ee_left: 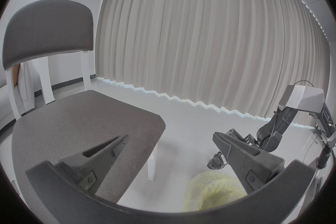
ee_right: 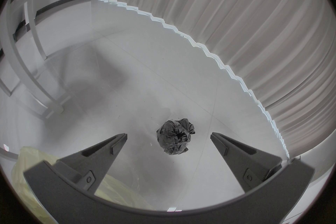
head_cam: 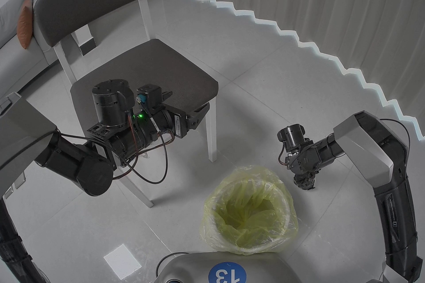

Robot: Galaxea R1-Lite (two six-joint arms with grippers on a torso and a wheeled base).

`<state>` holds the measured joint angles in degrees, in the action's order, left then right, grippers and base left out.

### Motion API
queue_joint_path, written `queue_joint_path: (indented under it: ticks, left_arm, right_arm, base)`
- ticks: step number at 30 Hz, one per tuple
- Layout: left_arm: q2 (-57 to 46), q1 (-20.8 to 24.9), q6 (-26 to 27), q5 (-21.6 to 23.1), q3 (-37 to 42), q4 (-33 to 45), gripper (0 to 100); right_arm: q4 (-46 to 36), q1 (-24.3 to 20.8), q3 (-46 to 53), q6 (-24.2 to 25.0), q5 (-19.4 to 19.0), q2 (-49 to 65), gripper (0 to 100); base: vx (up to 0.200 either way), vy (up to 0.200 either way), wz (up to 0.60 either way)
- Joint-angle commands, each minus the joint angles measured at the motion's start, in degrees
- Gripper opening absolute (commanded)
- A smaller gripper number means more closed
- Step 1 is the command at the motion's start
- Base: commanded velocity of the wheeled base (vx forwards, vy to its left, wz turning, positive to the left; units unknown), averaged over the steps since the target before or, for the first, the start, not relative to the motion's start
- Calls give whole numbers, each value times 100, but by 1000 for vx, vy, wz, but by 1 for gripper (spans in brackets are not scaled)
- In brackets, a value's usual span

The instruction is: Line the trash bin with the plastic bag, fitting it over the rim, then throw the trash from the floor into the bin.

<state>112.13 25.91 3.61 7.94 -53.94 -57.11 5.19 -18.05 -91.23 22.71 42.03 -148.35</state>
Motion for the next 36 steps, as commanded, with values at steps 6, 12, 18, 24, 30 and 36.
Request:
queue_joint_path:
  ticks: [6, 12, 18, 24, 30, 36]
  left_arm:
    - [11, 29, -9, 68, 51, -169, 100]
    - [46, 81, -9, 120, 24, -169, 100]
    - [37, 90, -9, 182, 33, -177, 100]
    - [11, 81, -18, 226, 59, -230, 100]
    - [2, 90, -194, 244, 103, -432, 100]
    - [-68, 134, -194, 244, 174, -459, 100]
  right_arm:
    - [-124, 144, -175, -39, -81, -195, 100]
    - [-546, 179, -747, -47, -81, -564, 100]
    - [-845, 259, -1142, -47, -81, -731, 100]
    - [-1135, 302, -1626, -30, -81, -977, 100]
    - [-1117, 302, -1713, 155, -134, -889, 100]
    - [-1135, 399, -1617, 216, -362, -748, 100]
  base:
    - [0, 0, 0]
    - [0, 0, 0]
    - [0, 0, 0]
    - [0, 0, 0]
    - [0, 0, 0]
    - [0, 0, 0]
